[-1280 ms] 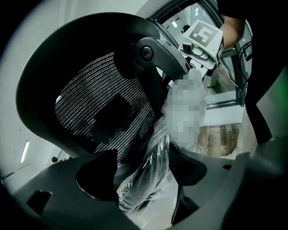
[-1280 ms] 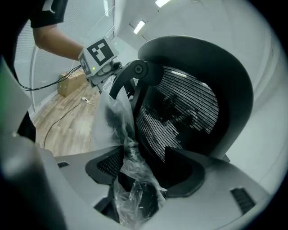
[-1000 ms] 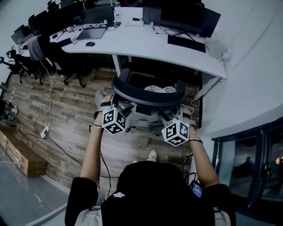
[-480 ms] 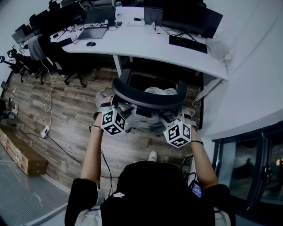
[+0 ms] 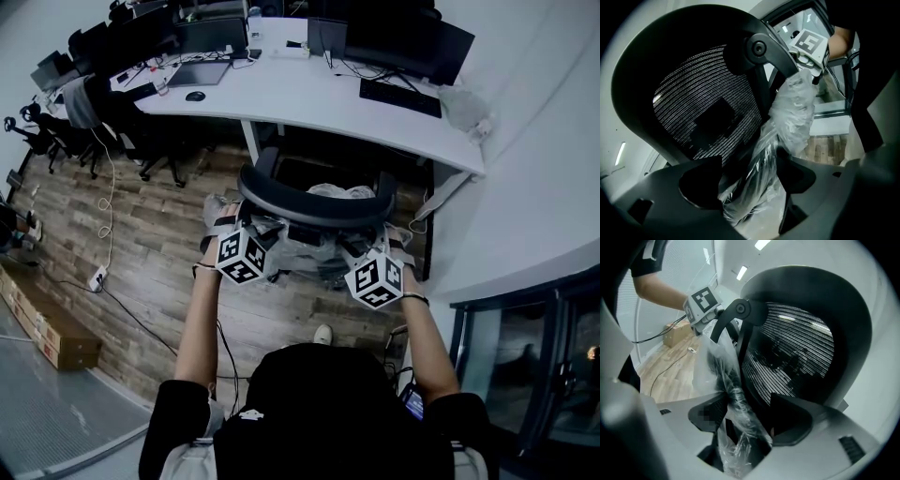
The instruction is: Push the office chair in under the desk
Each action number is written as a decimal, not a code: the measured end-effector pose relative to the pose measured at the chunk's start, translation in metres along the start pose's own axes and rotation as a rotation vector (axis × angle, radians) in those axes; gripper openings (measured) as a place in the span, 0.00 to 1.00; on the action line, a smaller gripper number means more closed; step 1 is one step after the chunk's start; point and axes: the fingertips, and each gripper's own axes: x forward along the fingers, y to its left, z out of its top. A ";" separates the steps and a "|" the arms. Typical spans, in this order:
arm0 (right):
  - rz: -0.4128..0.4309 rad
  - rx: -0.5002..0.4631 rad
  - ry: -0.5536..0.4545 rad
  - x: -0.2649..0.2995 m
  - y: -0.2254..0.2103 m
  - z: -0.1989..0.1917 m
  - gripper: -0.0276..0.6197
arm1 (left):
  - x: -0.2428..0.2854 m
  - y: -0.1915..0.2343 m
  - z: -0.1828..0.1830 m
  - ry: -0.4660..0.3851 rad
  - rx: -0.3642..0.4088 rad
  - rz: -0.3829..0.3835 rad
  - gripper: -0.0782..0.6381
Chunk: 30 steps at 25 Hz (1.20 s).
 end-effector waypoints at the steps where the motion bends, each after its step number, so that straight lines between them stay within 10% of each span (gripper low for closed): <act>1: 0.000 0.009 -0.001 0.001 -0.004 -0.002 0.48 | 0.003 0.001 0.002 -0.001 -0.003 0.006 0.61; 30: 0.006 -0.010 -0.059 0.030 -0.066 -0.035 0.49 | 0.059 0.023 0.033 -0.051 -0.050 0.069 0.62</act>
